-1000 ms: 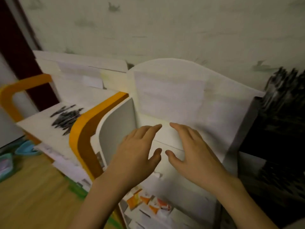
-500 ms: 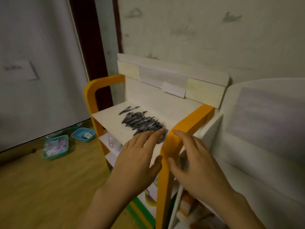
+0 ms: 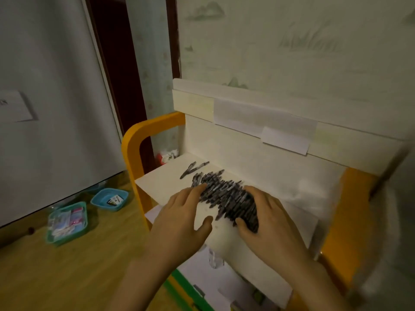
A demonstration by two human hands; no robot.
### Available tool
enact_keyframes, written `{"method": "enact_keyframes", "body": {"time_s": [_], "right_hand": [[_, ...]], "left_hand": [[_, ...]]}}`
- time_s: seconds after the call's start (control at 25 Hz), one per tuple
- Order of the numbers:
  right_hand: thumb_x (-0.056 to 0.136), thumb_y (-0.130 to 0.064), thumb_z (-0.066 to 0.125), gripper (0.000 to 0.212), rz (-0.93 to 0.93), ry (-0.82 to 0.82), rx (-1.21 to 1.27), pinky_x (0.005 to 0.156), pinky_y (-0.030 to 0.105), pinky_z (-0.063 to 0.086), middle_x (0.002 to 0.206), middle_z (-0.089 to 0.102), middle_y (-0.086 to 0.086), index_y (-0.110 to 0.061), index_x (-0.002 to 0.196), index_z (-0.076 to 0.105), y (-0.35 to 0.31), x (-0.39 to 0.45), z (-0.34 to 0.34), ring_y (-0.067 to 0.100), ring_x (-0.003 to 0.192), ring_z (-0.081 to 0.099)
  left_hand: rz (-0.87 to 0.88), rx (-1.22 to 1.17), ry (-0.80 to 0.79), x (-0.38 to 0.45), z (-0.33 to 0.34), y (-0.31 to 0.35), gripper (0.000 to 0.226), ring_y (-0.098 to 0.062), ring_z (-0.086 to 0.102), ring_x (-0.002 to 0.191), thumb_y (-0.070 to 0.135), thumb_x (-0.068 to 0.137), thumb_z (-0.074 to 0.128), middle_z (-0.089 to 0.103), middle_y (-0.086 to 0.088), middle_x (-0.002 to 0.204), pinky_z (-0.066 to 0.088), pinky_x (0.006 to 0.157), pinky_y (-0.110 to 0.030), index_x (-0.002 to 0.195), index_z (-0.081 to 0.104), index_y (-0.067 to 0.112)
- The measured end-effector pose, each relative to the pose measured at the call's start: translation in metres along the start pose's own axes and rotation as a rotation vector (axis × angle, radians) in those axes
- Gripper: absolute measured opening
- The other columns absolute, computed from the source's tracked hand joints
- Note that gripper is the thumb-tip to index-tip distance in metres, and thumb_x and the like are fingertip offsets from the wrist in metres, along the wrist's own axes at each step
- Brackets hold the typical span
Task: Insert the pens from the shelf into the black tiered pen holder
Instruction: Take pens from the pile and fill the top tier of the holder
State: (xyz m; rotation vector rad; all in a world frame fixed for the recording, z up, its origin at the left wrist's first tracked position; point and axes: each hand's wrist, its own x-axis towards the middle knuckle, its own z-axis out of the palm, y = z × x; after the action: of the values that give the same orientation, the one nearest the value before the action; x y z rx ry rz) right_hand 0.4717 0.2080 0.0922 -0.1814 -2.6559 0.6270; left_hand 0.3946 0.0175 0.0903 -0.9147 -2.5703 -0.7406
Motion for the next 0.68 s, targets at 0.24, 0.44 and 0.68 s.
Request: {"method": "enact_keyframes", "body": {"time_s": [0.24, 0.44, 0.68], "right_hand": [[0.085, -0.045, 0.059, 0.068, 0.208, -0.010, -0.011, 0.105, 0.031, 0.042, 0.143, 0.043, -0.010, -0.033, 0.144, 0.027, 0.039, 0.048, 0.040, 0.013, 0.129, 0.039], [0.085, -0.045, 0.059, 0.068, 0.391, 0.010, -0.096, 0.103, 0.030, 0.040, 0.139, 0.047, -0.005, -0.027, 0.144, 0.030, 0.059, 0.060, 0.052, 0.017, 0.126, 0.042], [0.088, -0.045, 0.058, 0.069, 0.578, 0.043, -0.178, 0.109, 0.028, 0.031, 0.144, 0.041, -0.005, -0.026, 0.147, 0.026, 0.066, 0.065, 0.069, 0.016, 0.131, 0.036]], "left_hand": [[0.068, -0.106, -0.156, 0.083, 0.066, -0.031, 0.068, -0.010, 0.039, 0.132, 0.047, 0.091, 0.054, 0.038, 0.011, 0.147, 0.040, 0.099, -0.023, 0.149, 0.022, 0.034], [0.135, -0.214, -0.344, 0.126, 0.114, -0.043, 0.069, -0.014, 0.036, 0.135, 0.046, 0.092, 0.054, 0.034, 0.008, 0.150, 0.043, 0.102, -0.031, 0.150, 0.021, 0.031], [0.106, -0.191, -0.527, 0.158, 0.180, -0.050, 0.074, -0.022, 0.044, 0.128, 0.053, 0.090, 0.053, 0.040, -0.004, 0.144, 0.048, 0.098, -0.038, 0.149, 0.025, 0.019]]}}
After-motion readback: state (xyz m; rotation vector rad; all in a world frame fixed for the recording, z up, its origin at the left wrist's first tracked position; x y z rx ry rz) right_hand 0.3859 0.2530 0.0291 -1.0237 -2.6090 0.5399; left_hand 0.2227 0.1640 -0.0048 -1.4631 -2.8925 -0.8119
